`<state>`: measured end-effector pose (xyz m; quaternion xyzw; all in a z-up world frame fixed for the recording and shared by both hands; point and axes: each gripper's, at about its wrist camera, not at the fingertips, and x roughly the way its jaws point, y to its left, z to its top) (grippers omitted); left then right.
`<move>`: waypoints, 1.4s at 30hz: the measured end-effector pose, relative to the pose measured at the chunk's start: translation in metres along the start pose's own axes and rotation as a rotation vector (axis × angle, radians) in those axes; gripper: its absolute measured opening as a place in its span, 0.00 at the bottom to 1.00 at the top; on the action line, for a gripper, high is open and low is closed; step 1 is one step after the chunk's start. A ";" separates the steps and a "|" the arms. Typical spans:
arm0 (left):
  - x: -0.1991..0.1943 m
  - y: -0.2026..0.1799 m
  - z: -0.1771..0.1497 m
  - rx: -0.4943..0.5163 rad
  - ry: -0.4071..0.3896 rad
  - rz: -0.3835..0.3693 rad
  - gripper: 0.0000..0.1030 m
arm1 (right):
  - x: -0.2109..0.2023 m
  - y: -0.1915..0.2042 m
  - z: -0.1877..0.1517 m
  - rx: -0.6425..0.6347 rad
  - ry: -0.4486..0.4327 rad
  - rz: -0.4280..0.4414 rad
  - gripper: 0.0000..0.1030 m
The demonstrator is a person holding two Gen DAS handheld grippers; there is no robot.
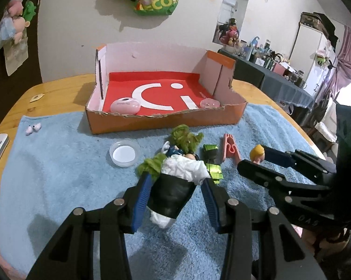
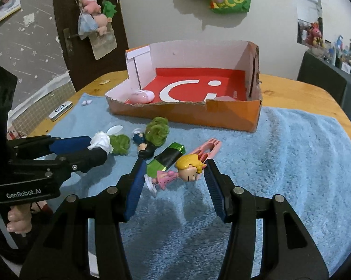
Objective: Organize objects
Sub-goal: 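Grasp the black-and-white figure with the left tool while the right tool grasps the blonde doll, then carry both figures into the red-lined box and open both tools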
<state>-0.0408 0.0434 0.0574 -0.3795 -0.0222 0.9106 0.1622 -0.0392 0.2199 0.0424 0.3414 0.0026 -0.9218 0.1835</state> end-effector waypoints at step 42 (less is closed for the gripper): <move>0.093 0.023 0.141 -0.027 0.167 -0.053 0.45 | 0.113 -0.051 0.135 -0.256 0.270 0.122 0.48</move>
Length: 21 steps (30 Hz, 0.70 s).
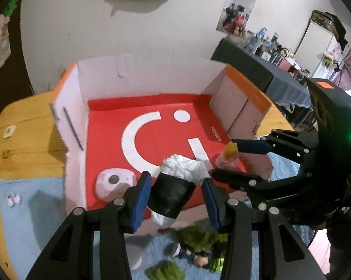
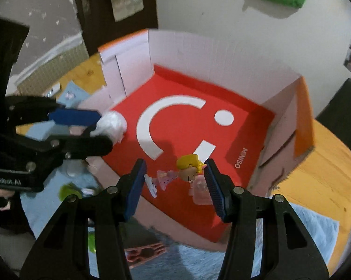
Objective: Organize objects
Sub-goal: 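Carry both figures into the red-lined box and open both tools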
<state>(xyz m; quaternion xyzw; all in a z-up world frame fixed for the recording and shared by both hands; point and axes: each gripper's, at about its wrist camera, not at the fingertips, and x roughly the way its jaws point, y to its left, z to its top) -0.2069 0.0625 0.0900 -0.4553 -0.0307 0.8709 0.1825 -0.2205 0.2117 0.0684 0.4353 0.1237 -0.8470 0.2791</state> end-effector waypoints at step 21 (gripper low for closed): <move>0.065 0.010 0.016 -0.020 0.229 -0.015 0.45 | 0.050 0.008 0.008 -0.183 0.224 0.050 0.48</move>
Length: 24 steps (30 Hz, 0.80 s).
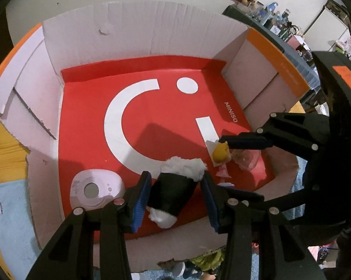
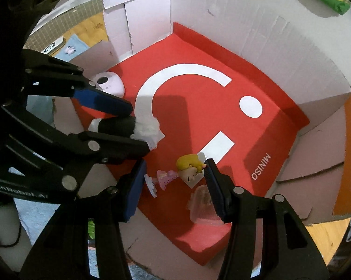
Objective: Organize objects
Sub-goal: 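Carry both figures into the red-lined box and open both tools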
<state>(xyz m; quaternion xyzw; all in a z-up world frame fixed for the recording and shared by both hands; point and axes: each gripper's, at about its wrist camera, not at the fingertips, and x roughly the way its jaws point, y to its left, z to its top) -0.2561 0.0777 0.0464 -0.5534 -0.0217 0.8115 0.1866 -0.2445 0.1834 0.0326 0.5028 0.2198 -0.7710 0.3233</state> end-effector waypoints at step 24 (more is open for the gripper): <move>0.003 0.001 0.001 -0.008 0.013 -0.019 0.44 | 0.001 -0.005 0.000 0.023 0.022 0.032 0.51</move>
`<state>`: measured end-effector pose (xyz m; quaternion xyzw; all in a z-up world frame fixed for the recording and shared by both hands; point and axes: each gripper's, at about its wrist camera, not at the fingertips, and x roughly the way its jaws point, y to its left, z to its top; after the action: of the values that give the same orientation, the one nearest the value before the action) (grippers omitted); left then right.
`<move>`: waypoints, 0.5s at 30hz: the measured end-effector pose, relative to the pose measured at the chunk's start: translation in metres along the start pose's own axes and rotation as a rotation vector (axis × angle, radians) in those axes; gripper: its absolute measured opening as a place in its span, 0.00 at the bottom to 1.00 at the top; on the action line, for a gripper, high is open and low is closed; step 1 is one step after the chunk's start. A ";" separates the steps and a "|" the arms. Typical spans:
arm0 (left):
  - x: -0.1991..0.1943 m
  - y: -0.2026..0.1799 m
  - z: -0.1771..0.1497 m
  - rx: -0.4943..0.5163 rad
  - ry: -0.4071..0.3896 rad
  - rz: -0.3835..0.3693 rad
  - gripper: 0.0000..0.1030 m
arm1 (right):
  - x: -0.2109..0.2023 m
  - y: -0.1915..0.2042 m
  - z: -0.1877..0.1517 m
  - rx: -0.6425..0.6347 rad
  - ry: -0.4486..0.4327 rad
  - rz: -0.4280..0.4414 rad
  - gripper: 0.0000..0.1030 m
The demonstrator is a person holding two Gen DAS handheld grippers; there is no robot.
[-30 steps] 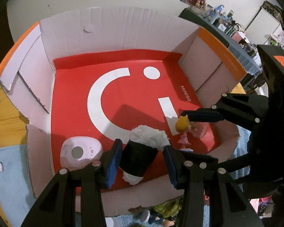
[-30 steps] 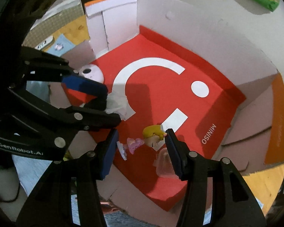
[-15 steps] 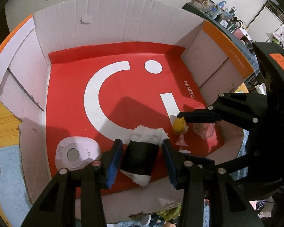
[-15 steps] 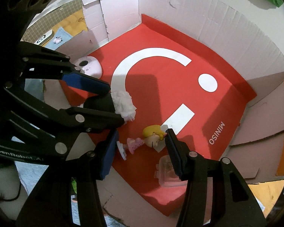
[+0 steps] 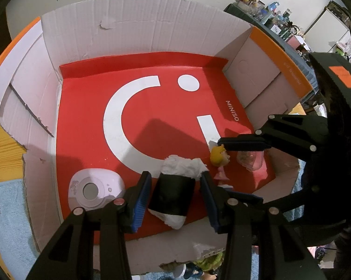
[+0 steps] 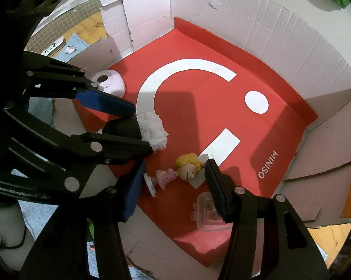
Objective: Organize objects
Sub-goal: 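Carry both figures into the red-lined box and open both tools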
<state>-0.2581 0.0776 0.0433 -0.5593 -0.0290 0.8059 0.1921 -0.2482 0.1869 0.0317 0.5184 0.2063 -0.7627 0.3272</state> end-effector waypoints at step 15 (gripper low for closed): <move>-0.036 -0.003 -0.010 0.012 -0.063 -0.011 0.45 | 0.000 0.020 0.017 0.017 -0.029 -0.045 0.51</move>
<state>-0.2376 0.0667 0.0723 -0.5325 -0.0334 0.8220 0.1990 -0.2452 0.1620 0.0383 0.5054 0.2065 -0.7789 0.3086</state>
